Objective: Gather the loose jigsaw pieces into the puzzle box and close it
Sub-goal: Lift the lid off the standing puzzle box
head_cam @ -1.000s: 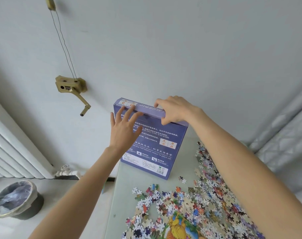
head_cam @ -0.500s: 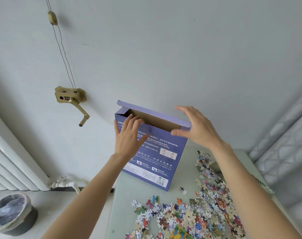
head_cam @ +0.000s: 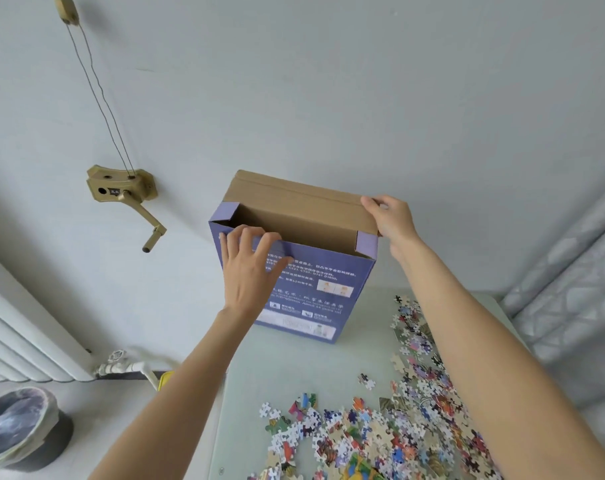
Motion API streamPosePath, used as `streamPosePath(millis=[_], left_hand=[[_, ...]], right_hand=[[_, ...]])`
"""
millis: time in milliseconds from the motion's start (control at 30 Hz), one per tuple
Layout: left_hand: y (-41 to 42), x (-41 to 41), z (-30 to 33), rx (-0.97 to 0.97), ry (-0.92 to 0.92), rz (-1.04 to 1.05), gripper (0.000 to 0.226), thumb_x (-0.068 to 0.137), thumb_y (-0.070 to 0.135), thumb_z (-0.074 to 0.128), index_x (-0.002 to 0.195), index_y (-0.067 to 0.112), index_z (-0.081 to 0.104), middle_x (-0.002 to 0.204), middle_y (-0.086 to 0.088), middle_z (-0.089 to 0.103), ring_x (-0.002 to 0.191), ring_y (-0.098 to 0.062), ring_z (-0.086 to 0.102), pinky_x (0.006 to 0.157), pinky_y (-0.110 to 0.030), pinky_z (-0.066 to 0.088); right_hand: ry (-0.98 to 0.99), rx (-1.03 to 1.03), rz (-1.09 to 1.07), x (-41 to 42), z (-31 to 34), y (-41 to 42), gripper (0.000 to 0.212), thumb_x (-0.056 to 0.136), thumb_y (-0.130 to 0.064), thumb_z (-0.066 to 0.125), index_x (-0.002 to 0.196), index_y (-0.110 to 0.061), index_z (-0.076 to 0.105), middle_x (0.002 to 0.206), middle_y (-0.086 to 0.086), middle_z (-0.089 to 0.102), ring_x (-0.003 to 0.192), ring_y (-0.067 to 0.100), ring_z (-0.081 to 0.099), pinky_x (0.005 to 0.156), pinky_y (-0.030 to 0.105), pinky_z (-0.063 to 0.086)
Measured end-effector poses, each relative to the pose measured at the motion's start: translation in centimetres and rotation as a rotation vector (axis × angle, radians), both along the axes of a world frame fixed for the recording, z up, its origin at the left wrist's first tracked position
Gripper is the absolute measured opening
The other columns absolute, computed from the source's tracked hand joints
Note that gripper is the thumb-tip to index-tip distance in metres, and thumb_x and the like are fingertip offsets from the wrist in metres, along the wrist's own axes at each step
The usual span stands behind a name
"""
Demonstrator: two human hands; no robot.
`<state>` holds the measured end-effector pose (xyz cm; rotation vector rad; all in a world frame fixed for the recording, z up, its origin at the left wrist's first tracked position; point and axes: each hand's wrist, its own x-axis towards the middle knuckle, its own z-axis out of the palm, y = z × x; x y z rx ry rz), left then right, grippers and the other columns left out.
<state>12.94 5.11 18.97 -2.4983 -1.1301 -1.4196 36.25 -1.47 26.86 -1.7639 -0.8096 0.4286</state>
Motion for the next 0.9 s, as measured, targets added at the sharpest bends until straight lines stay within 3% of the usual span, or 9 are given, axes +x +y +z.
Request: streamPosePath(millis=[167, 233, 300, 400, 500, 600, 700, 767, 900], left_hand=[[-0.4, 2.1, 0.5, -0.024, 0.029, 0.159, 0.016, 0.078, 0.028, 0.071, 0.091, 0.024, 0.064, 0.100, -0.002, 0.059, 0.108, -0.026, 0.045, 0.100, -0.056, 0.034], [-0.5, 2.7, 1.0, -0.042, 0.029, 0.199, 0.012, 0.080, 0.032, 0.068, 0.090, 0.027, 0.063, 0.100, 0.002, 0.059, 0.109, -0.023, 0.046, 0.099, -0.054, 0.032], [-0.6, 3.3, 1.4, -0.047, 0.030, 0.212, 0.011, 0.081, 0.035, 0.066, 0.090, 0.030, 0.063, 0.101, 0.004, 0.059, 0.110, -0.020, 0.043, 0.097, -0.054, 0.030], [-1.0, 4.0, 1.8, -0.072, 0.040, 0.210, 0.012, 0.081, 0.038, 0.066, 0.091, 0.031, 0.063, 0.101, 0.005, 0.061, 0.110, -0.021, 0.047, 0.096, -0.053, 0.030], [-1.0, 3.9, 1.7, -0.108, -0.020, 0.189, 0.016, 0.083, 0.040, 0.063, 0.097, 0.033, 0.065, 0.105, 0.007, 0.061, 0.109, -0.019, 0.048, 0.095, -0.049, 0.029], [-0.1, 2.0, 2.4, -0.152, -0.217, 0.185, 0.028, 0.083, 0.041, 0.062, 0.109, 0.033, 0.062, 0.118, 0.008, 0.054, 0.111, -0.013, 0.041, 0.094, -0.036, 0.025], [2.2, -0.5, 3.4, -0.397, -0.401, 0.163, 0.046, 0.079, 0.036, 0.067, 0.121, 0.025, 0.052, 0.130, -0.001, 0.045, 0.119, -0.021, 0.041, 0.095, -0.032, 0.031], [4.0, -1.6, 4.0, -0.553, -0.394, 0.118, 0.051, 0.079, 0.036, 0.068, 0.124, 0.022, 0.048, 0.128, -0.004, 0.046, 0.117, -0.023, 0.045, 0.095, -0.033, 0.038], [6.6, -2.7, 5.0, -0.616, -0.274, 0.125, 0.042, 0.084, 0.036, 0.062, 0.119, 0.017, 0.050, 0.121, -0.004, 0.056, 0.110, -0.024, 0.052, 0.090, -0.037, 0.041]], right_hand=[[0.054, 0.008, -0.003, 0.3, 0.8, 0.5, 0.032, 0.085, -0.042, 0.062, 0.107, -0.019, 0.056, 0.113, 0.003, 0.061, 0.090, 0.018, 0.058, 0.050, 0.019, 0.045], [0.060, 0.019, 0.006, 0.2, 0.6, 0.0, 0.043, 0.085, -0.043, 0.062, 0.119, -0.020, 0.048, 0.114, 0.004, 0.058, 0.100, 0.019, 0.058, 0.067, 0.024, 0.051], [0.033, 0.001, 0.014, 0.1, 0.3, -0.7, 0.058, 0.084, -0.040, 0.065, 0.132, -0.022, 0.037, 0.112, 0.001, 0.054, 0.105, 0.017, 0.055, 0.087, 0.029, 0.047], [0.049, -0.050, 0.081, 0.1, -0.5, -1.7, 0.066, 0.079, -0.035, 0.071, 0.134, -0.023, 0.036, 0.114, -0.003, 0.057, 0.098, 0.011, 0.058, 0.084, 0.023, 0.044], [-0.026, -0.143, 0.086, -0.1, -1.2, -2.0, 0.071, 0.075, -0.036, 0.074, 0.135, -0.024, 0.038, 0.116, -0.003, 0.053, 0.108, 0.011, 0.051, 0.089, 0.025, 0.040], [0.108, -0.016, 0.046, -0.2, -1.4, -1.8, 0.053, 0.081, -0.031, 0.068, 0.128, -0.021, 0.046, 0.118, 0.001, 0.057, 0.104, 0.017, 0.059, 0.082, 0.030, 0.052], [0.237, 0.129, 0.037, -0.2, -1.1, -1.6, 0.024, 0.088, -0.013, 0.056, 0.113, -0.010, 0.055, 0.111, 0.014, 0.062, 0.091, 0.023, 0.065, 0.064, 0.025, 0.057], [0.229, 0.149, 0.027, 0.1, -1.6, -1.7, 0.021, 0.090, -0.007, 0.054, 0.111, -0.008, 0.055, 0.107, 0.018, 0.062, 0.082, 0.023, 0.066, 0.064, 0.023, 0.057], [0.312, 0.131, 0.028, 0.1, -2.7, -2.2, 0.020, 0.090, 0.001, 0.051, 0.108, -0.007, 0.057, 0.101, 0.016, 0.061, 0.074, 0.022, 0.065, 0.074, 0.028, 0.058]])
